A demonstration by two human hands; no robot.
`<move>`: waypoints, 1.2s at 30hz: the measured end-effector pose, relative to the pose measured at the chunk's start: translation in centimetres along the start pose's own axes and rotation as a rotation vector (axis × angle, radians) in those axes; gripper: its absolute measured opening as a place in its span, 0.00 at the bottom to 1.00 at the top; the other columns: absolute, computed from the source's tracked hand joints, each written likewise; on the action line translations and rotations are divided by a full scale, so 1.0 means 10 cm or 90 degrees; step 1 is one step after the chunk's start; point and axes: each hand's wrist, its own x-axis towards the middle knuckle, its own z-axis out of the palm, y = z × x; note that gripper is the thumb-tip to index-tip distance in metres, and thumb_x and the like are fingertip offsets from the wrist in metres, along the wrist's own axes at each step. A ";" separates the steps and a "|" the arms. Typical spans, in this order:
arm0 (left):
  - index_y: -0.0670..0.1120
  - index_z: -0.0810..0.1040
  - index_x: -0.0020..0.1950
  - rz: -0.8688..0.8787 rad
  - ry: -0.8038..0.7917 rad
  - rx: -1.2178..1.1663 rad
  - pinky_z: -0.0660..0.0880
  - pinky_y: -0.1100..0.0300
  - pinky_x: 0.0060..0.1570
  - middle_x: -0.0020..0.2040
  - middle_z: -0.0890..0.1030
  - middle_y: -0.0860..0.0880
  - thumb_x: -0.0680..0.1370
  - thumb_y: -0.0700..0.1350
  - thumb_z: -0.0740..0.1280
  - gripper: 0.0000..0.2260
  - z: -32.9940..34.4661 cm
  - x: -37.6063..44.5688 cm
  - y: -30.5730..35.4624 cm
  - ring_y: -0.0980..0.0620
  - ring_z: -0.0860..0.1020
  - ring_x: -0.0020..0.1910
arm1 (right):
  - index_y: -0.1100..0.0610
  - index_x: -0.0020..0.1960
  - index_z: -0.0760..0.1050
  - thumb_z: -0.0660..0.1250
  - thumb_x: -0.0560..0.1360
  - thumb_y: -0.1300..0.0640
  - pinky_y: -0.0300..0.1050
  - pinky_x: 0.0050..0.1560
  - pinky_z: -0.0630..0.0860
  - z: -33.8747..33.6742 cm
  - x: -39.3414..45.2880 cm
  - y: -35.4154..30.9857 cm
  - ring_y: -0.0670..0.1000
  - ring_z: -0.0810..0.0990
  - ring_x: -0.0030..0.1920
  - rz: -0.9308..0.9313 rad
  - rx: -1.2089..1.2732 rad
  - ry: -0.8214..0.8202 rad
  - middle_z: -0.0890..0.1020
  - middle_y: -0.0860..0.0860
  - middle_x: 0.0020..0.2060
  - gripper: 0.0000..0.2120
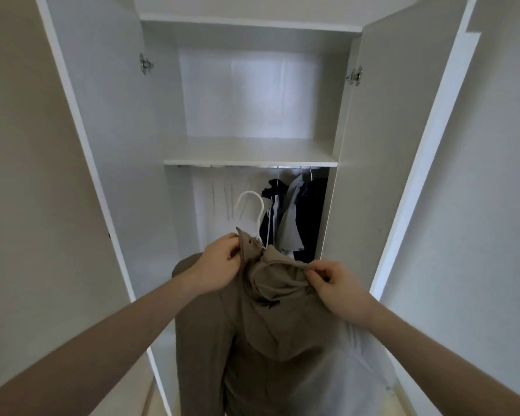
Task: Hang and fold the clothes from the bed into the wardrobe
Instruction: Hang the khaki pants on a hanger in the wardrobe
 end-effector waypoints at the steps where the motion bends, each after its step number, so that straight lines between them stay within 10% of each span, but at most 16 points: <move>1: 0.47 0.82 0.64 -0.001 0.015 0.061 0.72 0.47 0.67 0.63 0.78 0.49 0.83 0.39 0.62 0.14 -0.01 0.08 -0.05 0.49 0.76 0.62 | 0.47 0.51 0.84 0.63 0.85 0.53 0.27 0.44 0.75 0.04 0.08 0.05 0.39 0.83 0.45 0.010 0.009 0.015 0.86 0.42 0.42 0.11; 5: 0.44 0.80 0.61 -0.042 0.094 0.136 0.68 0.43 0.69 0.66 0.72 0.46 0.79 0.38 0.64 0.12 -0.03 0.37 -0.29 0.45 0.71 0.65 | 0.47 0.49 0.84 0.63 0.85 0.53 0.38 0.41 0.78 0.21 0.38 0.26 0.45 0.83 0.42 0.029 0.047 0.090 0.86 0.46 0.40 0.11; 9: 0.44 0.77 0.68 -0.065 0.124 0.062 0.66 0.53 0.72 0.68 0.70 0.49 0.80 0.36 0.63 0.16 -0.04 0.70 -0.53 0.48 0.69 0.68 | 0.45 0.48 0.83 0.64 0.84 0.55 0.27 0.40 0.74 0.42 0.67 0.38 0.40 0.83 0.42 0.029 0.113 0.143 0.85 0.40 0.39 0.11; 15: 0.49 0.77 0.52 -0.080 0.179 -0.056 0.76 0.57 0.53 0.50 0.77 0.52 0.84 0.46 0.61 0.06 -0.01 1.30 -0.84 0.54 0.77 0.49 | 0.42 0.45 0.83 0.64 0.84 0.54 0.36 0.36 0.73 0.78 1.30 0.55 0.50 0.82 0.37 0.089 0.155 0.187 0.84 0.49 0.36 0.14; 23: 0.60 0.73 0.41 0.113 -0.142 0.052 0.76 0.59 0.48 0.43 0.75 0.57 0.83 0.45 0.63 0.13 -0.06 1.99 -1.44 0.57 0.75 0.43 | 0.58 0.45 0.82 0.64 0.83 0.52 0.47 0.43 0.77 1.29 2.25 0.74 0.58 0.84 0.42 0.252 0.181 0.199 0.84 0.58 0.38 0.13; 30: 0.60 0.71 0.40 0.052 -0.221 0.004 0.68 0.71 0.41 0.40 0.74 0.62 0.83 0.47 0.64 0.13 -0.12 2.40 -2.07 0.63 0.73 0.38 | 0.56 0.43 0.81 0.64 0.84 0.52 0.48 0.43 0.75 1.64 2.73 0.85 0.57 0.82 0.41 0.340 0.236 0.294 0.83 0.58 0.38 0.14; 36: 0.53 0.76 0.53 -0.045 -0.235 -0.011 0.74 0.56 0.60 0.54 0.74 0.54 0.83 0.43 0.60 0.07 0.01 2.84 -2.35 0.50 0.76 0.55 | 0.60 0.44 0.78 0.62 0.84 0.56 0.45 0.36 0.71 1.77 3.23 0.78 0.54 0.77 0.37 0.346 0.273 0.346 0.79 0.55 0.35 0.13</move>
